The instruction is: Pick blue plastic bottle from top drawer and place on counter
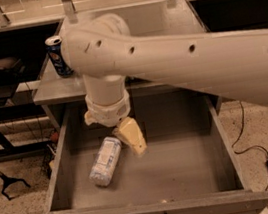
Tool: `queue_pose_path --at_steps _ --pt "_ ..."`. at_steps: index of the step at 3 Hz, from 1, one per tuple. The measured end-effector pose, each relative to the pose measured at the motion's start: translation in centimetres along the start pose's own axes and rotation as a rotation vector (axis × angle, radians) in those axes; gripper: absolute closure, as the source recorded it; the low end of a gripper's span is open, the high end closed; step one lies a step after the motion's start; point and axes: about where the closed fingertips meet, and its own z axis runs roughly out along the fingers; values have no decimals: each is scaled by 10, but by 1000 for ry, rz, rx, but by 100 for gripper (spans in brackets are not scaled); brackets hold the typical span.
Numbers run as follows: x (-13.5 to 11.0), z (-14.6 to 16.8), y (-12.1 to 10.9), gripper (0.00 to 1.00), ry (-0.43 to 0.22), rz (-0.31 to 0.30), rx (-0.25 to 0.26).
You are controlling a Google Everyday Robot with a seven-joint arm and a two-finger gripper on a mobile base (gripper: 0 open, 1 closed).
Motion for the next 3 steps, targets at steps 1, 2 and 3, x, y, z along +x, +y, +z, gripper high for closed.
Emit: queue_pose_path --at_steps 1,2,3 --pt "9 48 -4 0 -31 -20 -22" --pt "11 89 -9 0 -70 -25 -15" --pt "-2 113 -25 0 -87 -27 28"
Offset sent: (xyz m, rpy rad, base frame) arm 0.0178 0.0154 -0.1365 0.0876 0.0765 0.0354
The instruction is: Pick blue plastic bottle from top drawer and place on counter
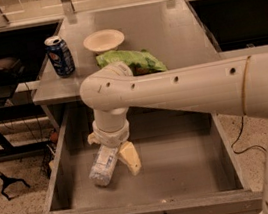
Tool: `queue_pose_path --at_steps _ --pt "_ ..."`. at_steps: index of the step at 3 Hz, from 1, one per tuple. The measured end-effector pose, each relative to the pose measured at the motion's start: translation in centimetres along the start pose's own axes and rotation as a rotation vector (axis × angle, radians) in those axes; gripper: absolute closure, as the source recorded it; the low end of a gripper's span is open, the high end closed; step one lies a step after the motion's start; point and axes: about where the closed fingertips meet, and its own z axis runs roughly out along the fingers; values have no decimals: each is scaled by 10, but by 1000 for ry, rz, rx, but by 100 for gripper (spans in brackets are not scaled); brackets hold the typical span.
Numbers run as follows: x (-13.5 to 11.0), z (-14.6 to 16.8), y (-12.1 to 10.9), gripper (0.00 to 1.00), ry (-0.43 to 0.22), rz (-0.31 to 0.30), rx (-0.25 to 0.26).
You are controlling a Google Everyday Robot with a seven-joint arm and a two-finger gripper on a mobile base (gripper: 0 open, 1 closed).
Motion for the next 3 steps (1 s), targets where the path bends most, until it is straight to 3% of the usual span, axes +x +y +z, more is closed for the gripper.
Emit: queue_pose_path --at_steps 2,3 --pt "-16 24 -43 0 -4 -36 10" --pt "-9 38 -53 0 -5 -23 7"
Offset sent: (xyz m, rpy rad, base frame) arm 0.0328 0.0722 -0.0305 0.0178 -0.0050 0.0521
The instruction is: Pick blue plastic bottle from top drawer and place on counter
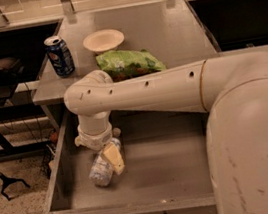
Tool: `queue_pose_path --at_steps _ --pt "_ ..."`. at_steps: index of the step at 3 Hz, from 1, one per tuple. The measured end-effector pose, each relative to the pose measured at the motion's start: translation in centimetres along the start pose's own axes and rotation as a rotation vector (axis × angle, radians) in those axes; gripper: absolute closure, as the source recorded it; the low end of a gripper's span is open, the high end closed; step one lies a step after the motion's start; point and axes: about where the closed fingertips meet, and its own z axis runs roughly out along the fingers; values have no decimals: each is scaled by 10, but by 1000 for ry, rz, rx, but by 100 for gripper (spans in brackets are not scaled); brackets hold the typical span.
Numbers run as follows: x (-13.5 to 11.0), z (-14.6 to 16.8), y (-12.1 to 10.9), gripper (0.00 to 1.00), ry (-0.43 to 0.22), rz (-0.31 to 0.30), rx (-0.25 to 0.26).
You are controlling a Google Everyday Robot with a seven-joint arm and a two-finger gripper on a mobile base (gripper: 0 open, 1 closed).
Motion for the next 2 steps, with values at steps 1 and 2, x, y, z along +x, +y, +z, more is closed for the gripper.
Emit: queue_pose_path --at_steps 1,2 --pt "12 12 6 11 -3 31 7" --pt "21 19 26 29 -20 67 32"
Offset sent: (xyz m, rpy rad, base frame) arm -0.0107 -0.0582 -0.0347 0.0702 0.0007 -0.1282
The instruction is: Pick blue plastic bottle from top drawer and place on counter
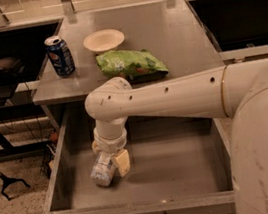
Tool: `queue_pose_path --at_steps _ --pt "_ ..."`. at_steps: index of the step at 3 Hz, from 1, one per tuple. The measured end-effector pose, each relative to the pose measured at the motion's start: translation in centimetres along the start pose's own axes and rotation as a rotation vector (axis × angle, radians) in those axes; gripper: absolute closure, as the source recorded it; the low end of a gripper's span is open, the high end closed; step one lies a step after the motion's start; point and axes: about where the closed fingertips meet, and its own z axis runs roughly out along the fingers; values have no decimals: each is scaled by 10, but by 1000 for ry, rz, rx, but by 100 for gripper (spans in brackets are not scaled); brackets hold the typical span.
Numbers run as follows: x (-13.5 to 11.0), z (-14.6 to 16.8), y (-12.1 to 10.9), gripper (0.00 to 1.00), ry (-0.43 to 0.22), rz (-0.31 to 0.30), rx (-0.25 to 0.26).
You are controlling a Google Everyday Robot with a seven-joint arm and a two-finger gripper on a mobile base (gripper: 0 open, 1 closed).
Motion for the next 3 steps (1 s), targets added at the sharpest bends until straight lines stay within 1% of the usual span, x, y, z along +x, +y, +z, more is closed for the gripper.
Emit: queue_pose_path --at_steps 1,2,3 --pt "6 -6 22 52 1 25 35" --pt "8 -12 42 75 -7 41 57" --pt "13 -30 59 98 -13 76 70"
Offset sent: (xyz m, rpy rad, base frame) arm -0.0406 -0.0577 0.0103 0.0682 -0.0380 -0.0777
